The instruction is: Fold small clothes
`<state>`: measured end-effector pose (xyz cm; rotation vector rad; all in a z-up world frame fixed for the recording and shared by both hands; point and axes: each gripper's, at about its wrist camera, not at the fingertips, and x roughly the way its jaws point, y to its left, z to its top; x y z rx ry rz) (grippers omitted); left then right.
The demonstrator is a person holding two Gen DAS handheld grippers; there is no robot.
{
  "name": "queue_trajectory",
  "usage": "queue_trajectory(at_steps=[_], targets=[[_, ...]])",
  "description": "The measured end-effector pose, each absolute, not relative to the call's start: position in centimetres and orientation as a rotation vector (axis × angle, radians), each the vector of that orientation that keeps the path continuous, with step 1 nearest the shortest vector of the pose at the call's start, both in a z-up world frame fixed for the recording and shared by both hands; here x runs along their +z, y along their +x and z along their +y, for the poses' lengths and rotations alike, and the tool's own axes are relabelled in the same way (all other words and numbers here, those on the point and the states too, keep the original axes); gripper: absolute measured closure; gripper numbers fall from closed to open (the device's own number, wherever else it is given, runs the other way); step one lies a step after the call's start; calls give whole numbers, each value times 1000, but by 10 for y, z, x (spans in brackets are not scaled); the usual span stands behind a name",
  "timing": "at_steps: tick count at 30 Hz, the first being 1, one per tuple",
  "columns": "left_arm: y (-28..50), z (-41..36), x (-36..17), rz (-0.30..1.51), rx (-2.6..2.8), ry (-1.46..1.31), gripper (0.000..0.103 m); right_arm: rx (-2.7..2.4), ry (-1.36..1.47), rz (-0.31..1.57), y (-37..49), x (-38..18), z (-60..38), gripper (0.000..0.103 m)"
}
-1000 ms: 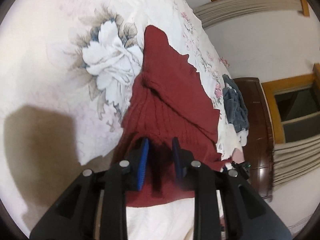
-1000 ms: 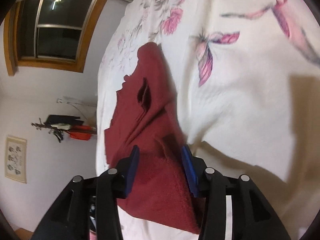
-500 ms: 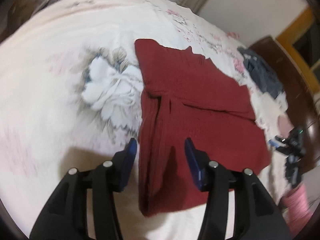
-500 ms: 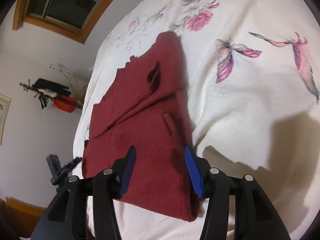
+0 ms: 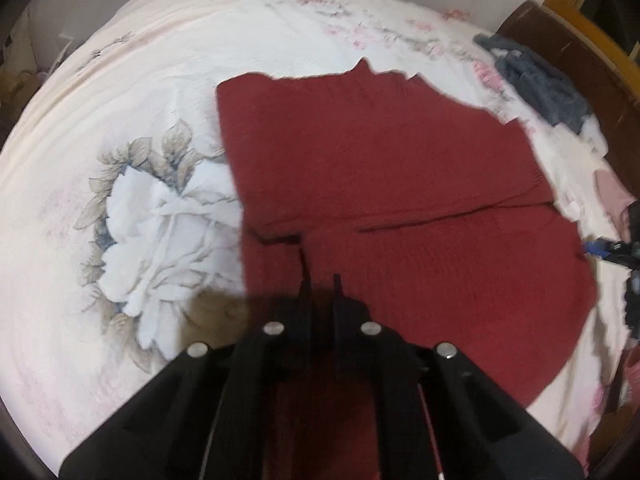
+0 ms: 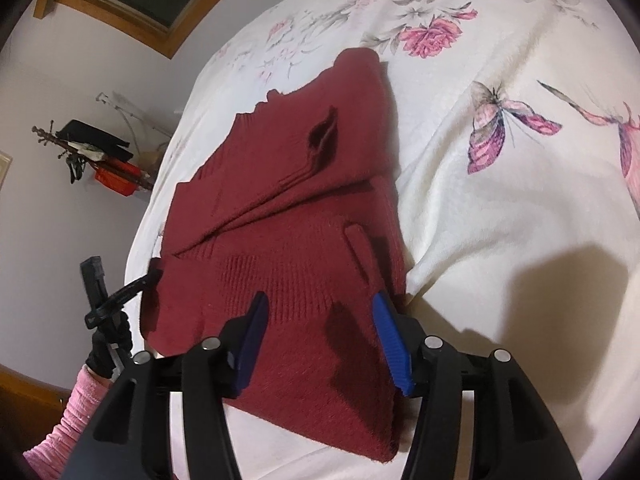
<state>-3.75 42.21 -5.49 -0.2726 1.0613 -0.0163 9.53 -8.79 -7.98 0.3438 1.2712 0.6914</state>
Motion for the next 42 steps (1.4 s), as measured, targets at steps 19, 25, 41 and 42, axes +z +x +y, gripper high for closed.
queue_trajectory(at_steps=[19,25,41,42], targets=[[-28,403,-78,1116,-21,-217,69,655,-124,1239,115,-85,-15,39],[-25,399,-75,1099,-15,-190,97,642,-228,1249,116,-103,2,61],[-82,382,-12,905,-42,-195,98,755,48,1126,81,-38,-60,97],[-83,383,-6,890,-35,-194,98,764,75,1113,82,-32,-62,97]])
